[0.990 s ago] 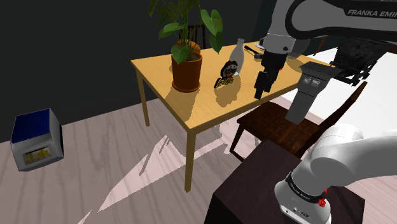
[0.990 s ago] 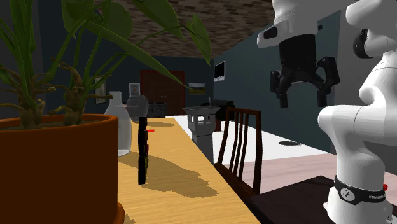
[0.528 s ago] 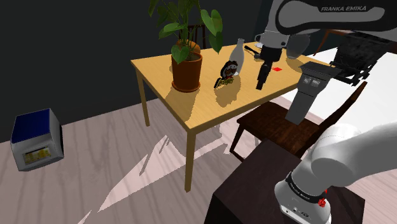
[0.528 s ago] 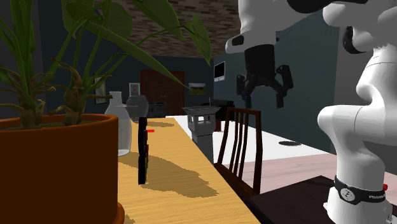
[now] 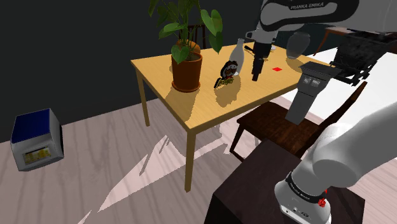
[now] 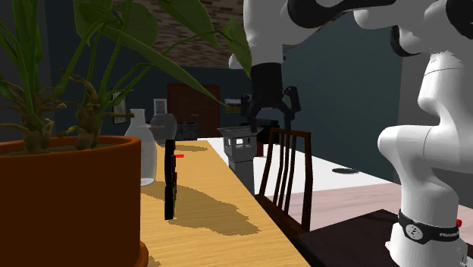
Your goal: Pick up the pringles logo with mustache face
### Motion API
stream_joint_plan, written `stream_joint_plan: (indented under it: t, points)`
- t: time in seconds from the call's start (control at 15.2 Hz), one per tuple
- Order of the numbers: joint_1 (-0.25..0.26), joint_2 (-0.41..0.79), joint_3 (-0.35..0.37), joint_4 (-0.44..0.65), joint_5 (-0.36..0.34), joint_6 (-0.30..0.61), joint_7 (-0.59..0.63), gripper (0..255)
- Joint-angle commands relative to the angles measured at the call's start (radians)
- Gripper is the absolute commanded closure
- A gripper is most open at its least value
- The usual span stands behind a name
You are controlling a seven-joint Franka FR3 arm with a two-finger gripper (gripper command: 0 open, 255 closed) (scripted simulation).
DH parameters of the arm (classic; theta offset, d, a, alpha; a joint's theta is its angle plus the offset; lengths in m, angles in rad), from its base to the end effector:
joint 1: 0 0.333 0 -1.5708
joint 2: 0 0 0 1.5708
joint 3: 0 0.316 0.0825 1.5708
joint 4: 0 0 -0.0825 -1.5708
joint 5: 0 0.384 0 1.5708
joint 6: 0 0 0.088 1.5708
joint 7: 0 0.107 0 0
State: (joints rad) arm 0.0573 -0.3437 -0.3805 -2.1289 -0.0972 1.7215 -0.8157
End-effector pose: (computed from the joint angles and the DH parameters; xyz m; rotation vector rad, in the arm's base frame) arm 0.4191 -0.1668 0.5323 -2.9598 -0.8143 0.0864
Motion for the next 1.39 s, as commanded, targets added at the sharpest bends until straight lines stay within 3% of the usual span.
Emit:
stream_joint_plan:
  t: [0.0,0.33,0.59,1.12,1.19,1.32]
  points:
    - [0.011,0.077,-0.036,0.073,0.011,0.007,-0.106,0]
    - [0.022,0.287,-0.099,0.269,0.082,0.017,-0.349,0]
    - [0.001,0.468,-0.119,0.458,0.162,-0.004,-0.534,0]
    - [-0.128,0.856,-0.068,0.976,0.313,-0.143,-0.82,0]
    - [-0.139,0.881,-0.062,1.016,0.32,-0.156,-0.832,0]
    - [-0.133,0.873,-0.061,0.976,0.317,-0.125,-0.833,0]
